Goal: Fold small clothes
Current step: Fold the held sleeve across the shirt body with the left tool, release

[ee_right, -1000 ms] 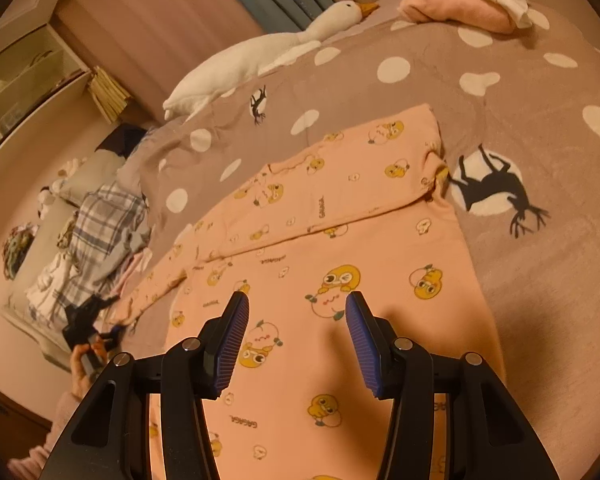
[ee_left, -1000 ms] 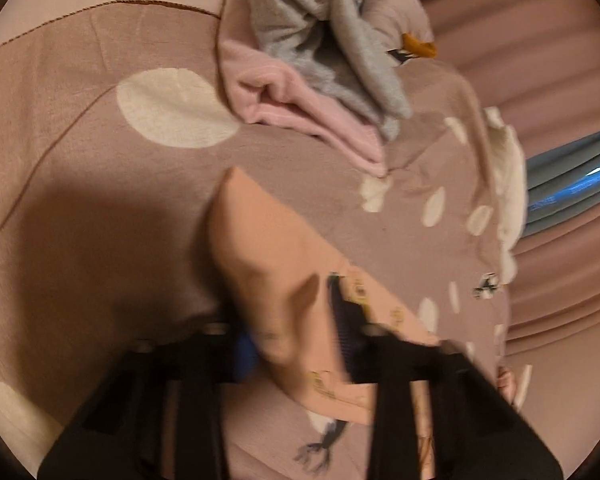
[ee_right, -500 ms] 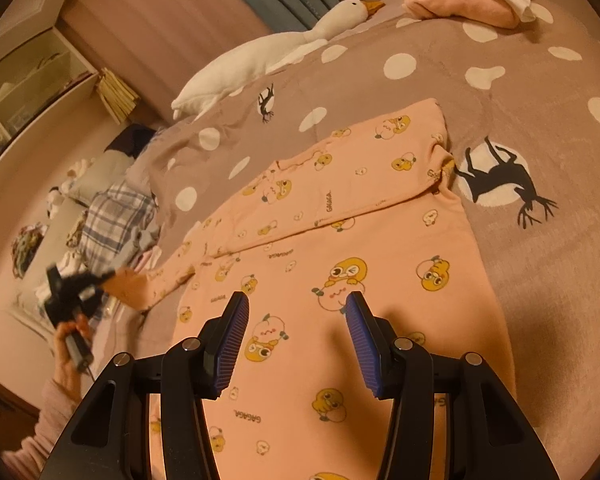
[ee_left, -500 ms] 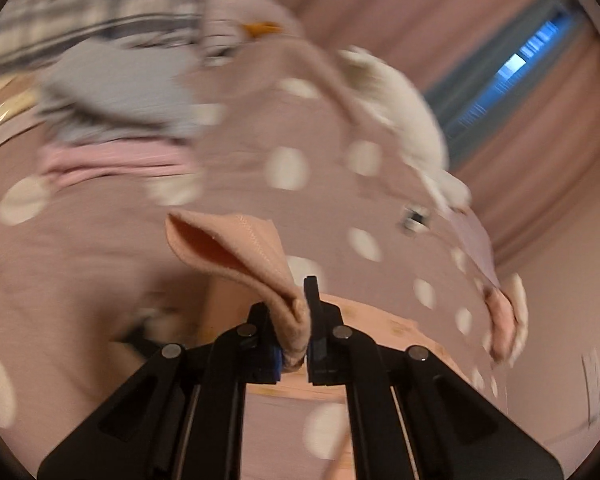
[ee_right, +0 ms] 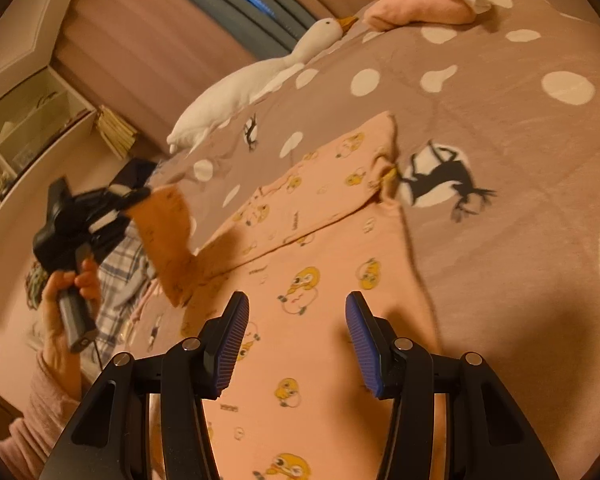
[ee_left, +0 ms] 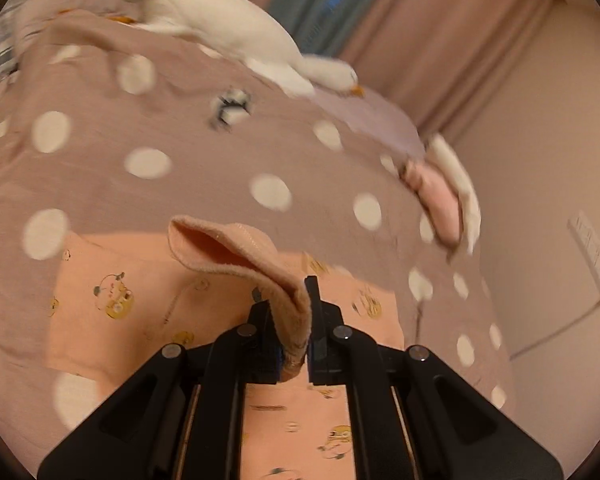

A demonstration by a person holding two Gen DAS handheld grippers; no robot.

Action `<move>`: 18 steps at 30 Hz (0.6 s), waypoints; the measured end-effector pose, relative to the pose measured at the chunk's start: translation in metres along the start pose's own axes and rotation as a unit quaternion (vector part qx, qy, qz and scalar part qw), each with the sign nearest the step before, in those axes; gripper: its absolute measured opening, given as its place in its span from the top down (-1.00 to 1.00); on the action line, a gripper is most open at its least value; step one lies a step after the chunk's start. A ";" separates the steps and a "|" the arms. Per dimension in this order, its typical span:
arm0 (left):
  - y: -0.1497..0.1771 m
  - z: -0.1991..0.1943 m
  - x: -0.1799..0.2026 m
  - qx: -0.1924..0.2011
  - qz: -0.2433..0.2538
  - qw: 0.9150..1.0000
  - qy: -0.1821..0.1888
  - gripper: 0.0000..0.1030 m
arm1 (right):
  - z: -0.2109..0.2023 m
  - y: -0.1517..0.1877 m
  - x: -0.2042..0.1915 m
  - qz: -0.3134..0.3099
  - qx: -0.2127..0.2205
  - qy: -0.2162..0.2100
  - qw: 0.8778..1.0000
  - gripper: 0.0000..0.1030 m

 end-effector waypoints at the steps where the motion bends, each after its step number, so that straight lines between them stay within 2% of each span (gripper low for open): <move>1: 0.007 0.010 0.005 -0.009 0.008 1.000 -0.004 0.89 | -0.002 -0.001 0.003 0.001 0.001 0.002 1.000 0.02; 3: 0.027 0.032 0.013 -0.040 0.020 0.999 -0.010 0.88 | -0.004 -0.002 0.009 0.005 0.003 0.007 1.000 0.02; 5: 0.049 0.055 0.012 -0.083 0.014 0.996 -0.008 0.67 | -0.006 -0.001 0.016 0.012 0.003 0.009 1.000 0.02; 6: 0.058 0.060 0.011 -0.101 0.009 0.995 -0.005 0.49 | -0.007 -0.001 0.019 0.015 0.003 0.010 1.000 0.02; 8: 0.073 0.069 0.011 -0.121 0.011 0.993 -0.009 0.27 | -0.008 0.000 0.024 0.022 0.002 0.011 1.000 0.01; 9: 0.076 0.070 0.012 -0.124 0.017 0.992 -0.010 0.11 | -0.008 -0.002 0.026 0.025 0.002 0.011 1.000 0.00; 10: 0.077 0.068 0.012 -0.123 0.022 0.992 -0.009 0.04 | -0.008 -0.002 0.027 0.027 0.002 0.011 1.000 -0.05; 11: 0.077 0.065 0.013 -0.120 0.028 0.992 -0.004 0.01 | -0.009 -0.003 0.027 0.029 0.004 0.012 0.999 -0.12; 13: 0.075 0.052 0.012 -0.110 0.037 0.993 0.007 -0.06 | -0.008 -0.004 0.027 0.031 0.006 0.010 0.999 -0.14; 15: 0.074 0.039 0.008 -0.095 0.043 0.994 0.011 -0.22 | -0.005 -0.006 0.023 0.031 0.003 0.004 0.999 -0.14; 18: 0.071 0.013 -0.013 -0.067 0.045 0.997 0.000 -0.42 | 0.005 -0.010 0.014 0.020 -0.007 -0.003 1.000 -0.14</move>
Point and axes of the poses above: each gripper's, at about its wrist camera, not at the fingertips, and z roughly the way its jaws point, x to its right, y to its underside, the point moved 8 cm from there along z, roughly the way its jaws point, and after that the axes turned 6 degrees about x, right-handed, at the moved point
